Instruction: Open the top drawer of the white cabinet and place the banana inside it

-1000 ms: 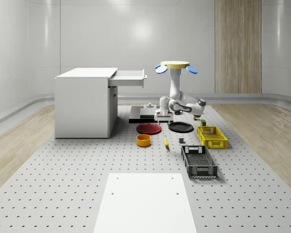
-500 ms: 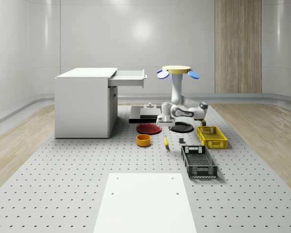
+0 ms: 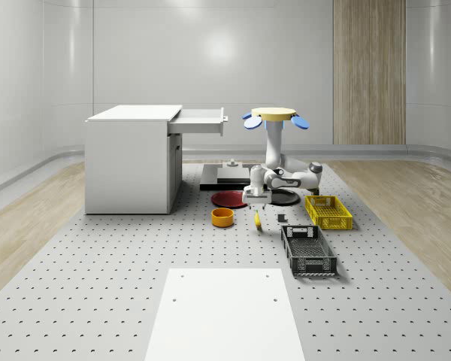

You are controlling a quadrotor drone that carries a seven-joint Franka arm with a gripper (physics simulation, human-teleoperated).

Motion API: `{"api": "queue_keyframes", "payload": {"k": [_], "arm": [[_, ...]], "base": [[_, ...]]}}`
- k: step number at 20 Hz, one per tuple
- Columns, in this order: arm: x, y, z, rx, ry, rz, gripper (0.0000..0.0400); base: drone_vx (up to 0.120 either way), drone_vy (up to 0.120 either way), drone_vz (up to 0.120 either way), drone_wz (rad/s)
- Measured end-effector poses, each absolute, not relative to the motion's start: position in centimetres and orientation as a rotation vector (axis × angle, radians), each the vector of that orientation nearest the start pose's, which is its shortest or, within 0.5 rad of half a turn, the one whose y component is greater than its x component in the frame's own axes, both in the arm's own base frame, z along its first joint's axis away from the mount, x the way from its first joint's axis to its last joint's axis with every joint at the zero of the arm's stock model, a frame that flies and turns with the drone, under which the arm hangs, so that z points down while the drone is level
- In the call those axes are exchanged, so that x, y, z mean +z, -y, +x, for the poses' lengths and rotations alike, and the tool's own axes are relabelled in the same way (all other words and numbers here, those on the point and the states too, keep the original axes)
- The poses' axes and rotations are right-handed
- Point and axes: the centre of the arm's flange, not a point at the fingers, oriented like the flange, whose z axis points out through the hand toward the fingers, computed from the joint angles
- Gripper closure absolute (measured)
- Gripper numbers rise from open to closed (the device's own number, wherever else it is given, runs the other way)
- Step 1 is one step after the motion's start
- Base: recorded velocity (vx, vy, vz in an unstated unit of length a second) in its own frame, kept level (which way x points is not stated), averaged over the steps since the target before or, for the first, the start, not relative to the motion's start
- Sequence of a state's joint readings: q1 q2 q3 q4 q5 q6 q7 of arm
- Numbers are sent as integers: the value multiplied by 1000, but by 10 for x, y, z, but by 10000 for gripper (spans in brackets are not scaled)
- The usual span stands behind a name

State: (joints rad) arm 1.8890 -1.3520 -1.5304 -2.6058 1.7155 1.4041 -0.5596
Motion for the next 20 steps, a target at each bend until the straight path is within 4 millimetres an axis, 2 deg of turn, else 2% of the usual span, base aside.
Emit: {"api": "queue_keyframes", "payload": {"k": [20], "arm": [[539, -171, 359, 786, 2, -2, 0]], "base": [[0, 0, 0, 0]]}}
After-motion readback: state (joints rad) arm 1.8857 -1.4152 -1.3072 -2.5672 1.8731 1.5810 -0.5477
